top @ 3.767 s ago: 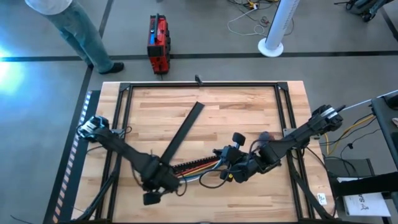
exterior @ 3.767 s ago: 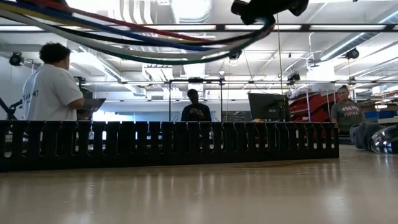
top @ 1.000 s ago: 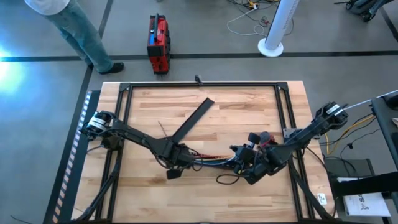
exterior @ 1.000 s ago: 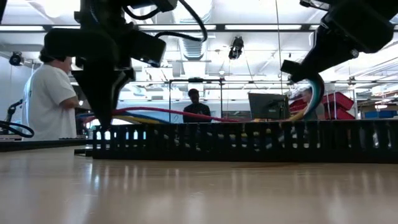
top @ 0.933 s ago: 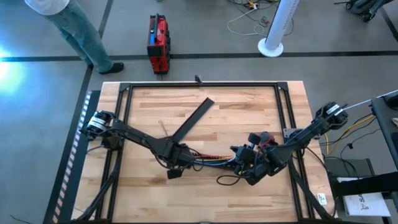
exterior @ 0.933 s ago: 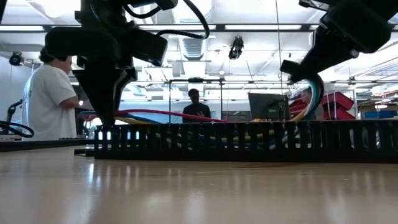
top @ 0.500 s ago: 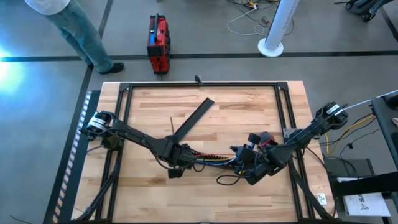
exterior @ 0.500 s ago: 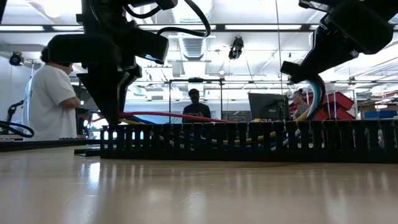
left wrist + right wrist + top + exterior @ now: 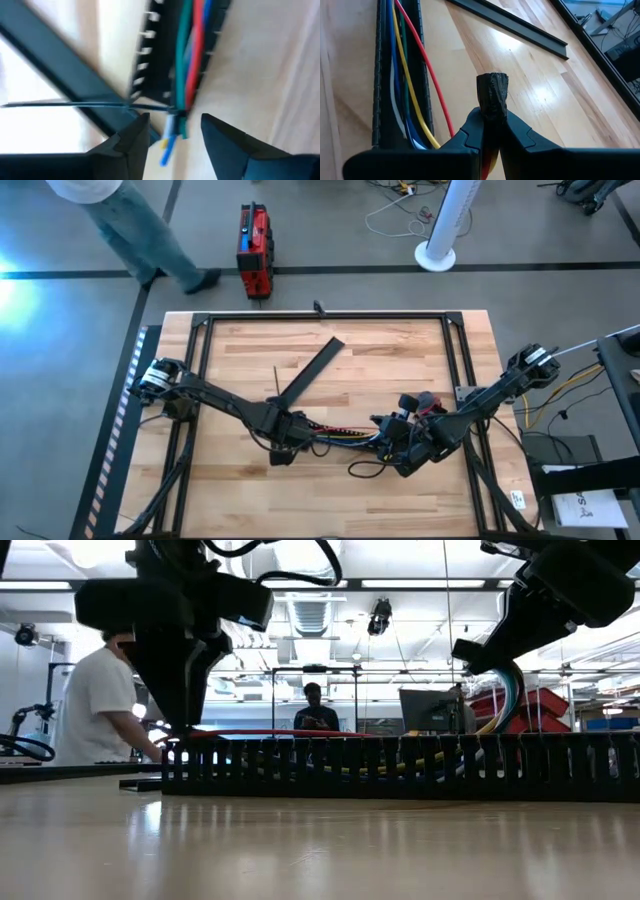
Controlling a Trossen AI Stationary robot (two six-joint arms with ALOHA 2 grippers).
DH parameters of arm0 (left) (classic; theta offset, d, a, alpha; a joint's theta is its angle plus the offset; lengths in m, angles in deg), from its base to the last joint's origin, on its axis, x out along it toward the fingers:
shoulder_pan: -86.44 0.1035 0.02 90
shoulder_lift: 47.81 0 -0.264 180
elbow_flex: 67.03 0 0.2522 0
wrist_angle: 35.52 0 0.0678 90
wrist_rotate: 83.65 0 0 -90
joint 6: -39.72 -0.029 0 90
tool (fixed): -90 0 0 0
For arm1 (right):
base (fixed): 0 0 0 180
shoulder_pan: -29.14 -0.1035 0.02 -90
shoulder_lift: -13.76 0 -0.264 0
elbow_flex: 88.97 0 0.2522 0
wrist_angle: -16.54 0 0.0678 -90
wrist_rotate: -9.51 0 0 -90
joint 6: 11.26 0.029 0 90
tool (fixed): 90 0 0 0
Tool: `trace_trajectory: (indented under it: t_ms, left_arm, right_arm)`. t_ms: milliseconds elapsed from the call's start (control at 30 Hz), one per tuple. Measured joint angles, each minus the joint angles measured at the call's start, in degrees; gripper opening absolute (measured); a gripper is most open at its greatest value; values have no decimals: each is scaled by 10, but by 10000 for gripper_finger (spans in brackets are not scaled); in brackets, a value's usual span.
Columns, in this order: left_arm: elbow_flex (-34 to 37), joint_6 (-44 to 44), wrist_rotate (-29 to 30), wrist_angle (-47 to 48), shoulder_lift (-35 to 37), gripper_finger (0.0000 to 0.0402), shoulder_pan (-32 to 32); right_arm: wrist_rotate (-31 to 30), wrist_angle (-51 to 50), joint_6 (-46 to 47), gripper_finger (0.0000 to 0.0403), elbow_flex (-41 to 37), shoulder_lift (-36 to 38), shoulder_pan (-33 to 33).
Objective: Ziptie cables
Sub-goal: Put the wrapped cable wires into the cable duct
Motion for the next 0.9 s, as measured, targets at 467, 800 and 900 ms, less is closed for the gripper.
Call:
trace_trajectory:
  t_ms: [467,800,900]
  left_arm:
    - [-23,-16,22,53,1,154,3]
    - [-22,-27,13,20,2,131,9]
    - [-7,-29,6,2,1,130,17]
  right_arm:
    - [4,-2,0,20,-1,0,-2]
    - [6,-2,2,20,-5,0,-3]
    - [6,-2,1,20,-5,0,-4]
